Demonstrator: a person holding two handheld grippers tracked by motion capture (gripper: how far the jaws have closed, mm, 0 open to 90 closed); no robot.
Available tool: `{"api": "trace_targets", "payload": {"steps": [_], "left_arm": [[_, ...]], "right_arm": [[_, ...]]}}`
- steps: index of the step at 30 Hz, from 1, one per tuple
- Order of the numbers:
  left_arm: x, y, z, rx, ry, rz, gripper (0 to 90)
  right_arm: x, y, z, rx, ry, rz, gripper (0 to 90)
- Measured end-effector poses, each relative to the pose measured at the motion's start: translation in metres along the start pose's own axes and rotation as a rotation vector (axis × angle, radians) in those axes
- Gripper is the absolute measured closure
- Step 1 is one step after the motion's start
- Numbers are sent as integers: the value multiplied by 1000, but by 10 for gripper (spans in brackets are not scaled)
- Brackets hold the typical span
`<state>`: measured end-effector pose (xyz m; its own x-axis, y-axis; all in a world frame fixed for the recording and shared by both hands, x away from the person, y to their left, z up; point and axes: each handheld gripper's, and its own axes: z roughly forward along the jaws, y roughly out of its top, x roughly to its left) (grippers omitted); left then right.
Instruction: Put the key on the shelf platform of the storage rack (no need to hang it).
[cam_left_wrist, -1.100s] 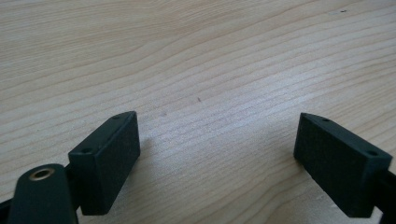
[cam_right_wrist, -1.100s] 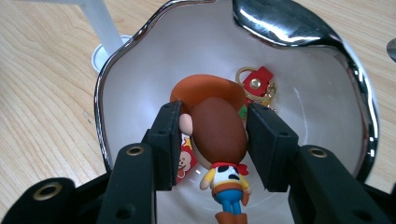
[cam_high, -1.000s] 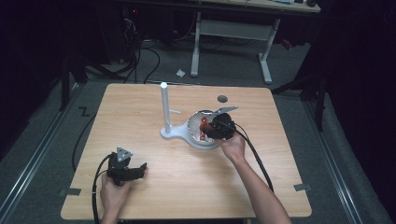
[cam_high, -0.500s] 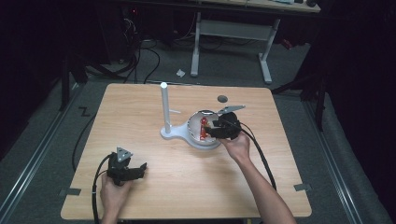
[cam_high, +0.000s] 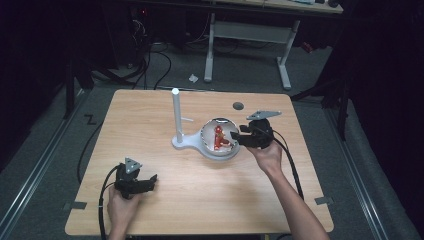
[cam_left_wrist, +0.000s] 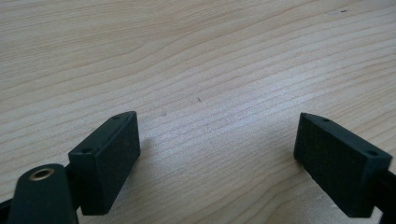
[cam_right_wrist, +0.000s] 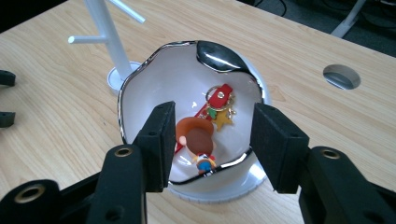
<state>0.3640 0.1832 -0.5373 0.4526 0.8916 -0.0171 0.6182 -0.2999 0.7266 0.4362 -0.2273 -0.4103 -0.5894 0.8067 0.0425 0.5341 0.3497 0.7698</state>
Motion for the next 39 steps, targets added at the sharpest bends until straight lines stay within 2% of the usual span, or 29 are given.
{"api": "trace_targets", "payload": {"steps": [6, 23, 28, 39], "left_arm": [[0, 0, 0, 0, 0, 0, 148], [0, 0, 0, 0, 0, 0, 149], [0, 0, 0, 0, 0, 0, 149], [0, 0, 0, -1, 1, 0, 149]], "right_arm": [[-6, -5, -19, -32, -7, 12, 536], [-21, -23, -63, -84, -38, 67, 509], [-29, -32, -74, -101, -45, 104, 508], [-32, -38, -96, -137, -61, 107, 504]]}}
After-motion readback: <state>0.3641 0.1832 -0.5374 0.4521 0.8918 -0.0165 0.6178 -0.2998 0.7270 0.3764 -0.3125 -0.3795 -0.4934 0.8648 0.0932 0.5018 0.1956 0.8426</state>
